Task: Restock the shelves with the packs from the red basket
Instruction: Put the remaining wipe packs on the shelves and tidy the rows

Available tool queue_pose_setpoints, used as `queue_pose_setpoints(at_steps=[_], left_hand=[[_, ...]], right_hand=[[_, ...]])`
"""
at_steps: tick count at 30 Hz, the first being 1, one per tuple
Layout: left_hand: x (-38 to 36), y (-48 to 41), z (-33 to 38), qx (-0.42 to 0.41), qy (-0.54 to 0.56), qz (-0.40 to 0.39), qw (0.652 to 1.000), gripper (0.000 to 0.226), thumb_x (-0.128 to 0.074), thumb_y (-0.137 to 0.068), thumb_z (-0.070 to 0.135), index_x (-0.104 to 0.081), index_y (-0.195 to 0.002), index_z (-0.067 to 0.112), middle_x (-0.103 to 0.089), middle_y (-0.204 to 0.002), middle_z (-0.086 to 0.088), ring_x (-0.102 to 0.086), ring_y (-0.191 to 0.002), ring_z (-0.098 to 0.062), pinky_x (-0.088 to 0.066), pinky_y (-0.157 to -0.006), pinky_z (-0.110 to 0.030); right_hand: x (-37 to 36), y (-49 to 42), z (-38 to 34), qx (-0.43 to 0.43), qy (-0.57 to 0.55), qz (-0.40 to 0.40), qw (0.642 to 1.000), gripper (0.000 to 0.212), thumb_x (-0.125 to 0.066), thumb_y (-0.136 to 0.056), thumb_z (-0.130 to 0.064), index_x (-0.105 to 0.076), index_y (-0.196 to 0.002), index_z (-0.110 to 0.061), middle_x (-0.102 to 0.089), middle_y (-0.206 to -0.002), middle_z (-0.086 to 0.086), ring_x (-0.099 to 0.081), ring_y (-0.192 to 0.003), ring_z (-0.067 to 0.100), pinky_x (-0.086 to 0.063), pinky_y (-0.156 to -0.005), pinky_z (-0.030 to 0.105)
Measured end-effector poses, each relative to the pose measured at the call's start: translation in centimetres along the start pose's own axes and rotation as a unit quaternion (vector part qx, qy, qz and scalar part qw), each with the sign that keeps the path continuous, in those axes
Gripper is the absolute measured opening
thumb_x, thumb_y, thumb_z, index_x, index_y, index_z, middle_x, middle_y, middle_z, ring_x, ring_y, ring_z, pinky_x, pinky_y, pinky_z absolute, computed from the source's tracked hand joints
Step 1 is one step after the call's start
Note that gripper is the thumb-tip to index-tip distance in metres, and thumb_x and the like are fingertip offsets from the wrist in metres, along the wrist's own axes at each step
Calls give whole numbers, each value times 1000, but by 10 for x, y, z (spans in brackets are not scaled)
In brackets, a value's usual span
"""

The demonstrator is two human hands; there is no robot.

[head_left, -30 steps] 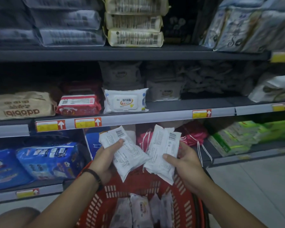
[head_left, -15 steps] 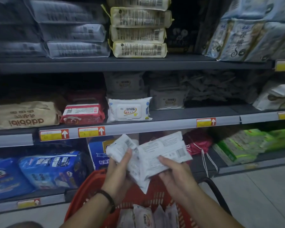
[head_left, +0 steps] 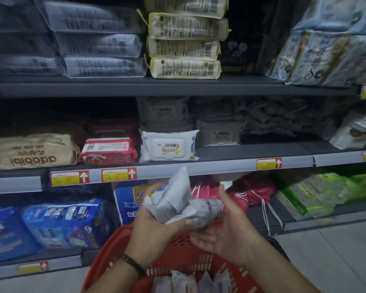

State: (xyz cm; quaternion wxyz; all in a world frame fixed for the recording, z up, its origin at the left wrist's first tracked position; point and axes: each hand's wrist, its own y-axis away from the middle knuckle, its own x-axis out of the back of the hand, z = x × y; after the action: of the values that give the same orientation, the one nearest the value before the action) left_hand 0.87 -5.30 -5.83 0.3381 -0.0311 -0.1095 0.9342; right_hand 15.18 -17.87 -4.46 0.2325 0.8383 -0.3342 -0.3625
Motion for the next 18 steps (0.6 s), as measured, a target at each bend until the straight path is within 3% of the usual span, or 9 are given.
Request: queue_pose_setpoints(at_steps=[2, 4, 6, 9, 12, 14, 18], left_hand=[[-3, 3, 0, -4, -10, -23, 1000, 69, -92, -65, 3, -59, -124, 14, -76, -112, 9, -73, -98, -1, -55, -79, -12], [-5, 4, 1, -9, -27, -16, 999, 50, -84, -79, 12, -64, -124, 10, -77, -113, 11, -71, -103, 3, -55, -87, -15], [-5, 1, -1, 8, -11, 30, 999, 45, -79, -84, 25, -67, -125, 11, -77, -116, 9, -71, -111, -4, -56, -99, -30], [-1, -2, -4, 83, 67, 74, 992, 52, -75, -81, 44, -68, -126, 19, -79, -115, 1, -75, -109, -19, -58, -98, -49], [-3, 0, -5, 156, 156, 30, 975, 62, -82, -82, 45, -64, -134, 15, -74, -127, -10, -72, -115, -31, -55, -101, -58], [-8, 3, -7, 190, 220, -5, 957, 62, -83, -85, 31, -61, -140, 13, -71, -134, -12, -68, -123, -31, -49, -109, -57], [-14, 7, -6, 211, 264, -39, 940, 47, -73, -91, 5, -62, -136, 9, -72, -131, -14, -70, -120, -33, -51, -106, -59]], right_hand=[[-3, -3, 7, 14, -1, 0, 1000, 71, -88, -61, -53, -76, -107, -1, -78, -101, 22, -77, -86, 36, -63, -78, 42], [-6, -4, 13, 47, -22, 21, 998, 62, -88, -54, -24, -75, -107, 5, -77, -104, 26, -77, -88, 41, -64, -84, 50], [-2, -10, 15, 104, -36, 28, 994, 70, -81, -55, -6, -68, -122, 9, -74, -113, 31, -75, -98, 47, -60, -93, 61], [3, -15, 12, 216, -62, 6, 974, 59, -69, -72, 12, -63, -129, 4, -74, -108, 29, -74, -91, 40, -63, -82, 53], [-4, -7, 8, 257, -102, -46, 960, 56, -68, -78, 1, -63, -134, -6, -75, -119, 25, -75, -103, 39, -61, -94, 54], [-8, -5, 9, 266, -132, -59, 953, 51, -65, -88, -7, -61, -138, -7, -72, -128, 26, -70, -119, 44, -54, -105, 60], [-12, -7, 8, 274, -139, -57, 950, 45, -61, -96, -18, -59, -140, -12, -73, -130, 22, -72, -119, 39, -58, -99, 56]])
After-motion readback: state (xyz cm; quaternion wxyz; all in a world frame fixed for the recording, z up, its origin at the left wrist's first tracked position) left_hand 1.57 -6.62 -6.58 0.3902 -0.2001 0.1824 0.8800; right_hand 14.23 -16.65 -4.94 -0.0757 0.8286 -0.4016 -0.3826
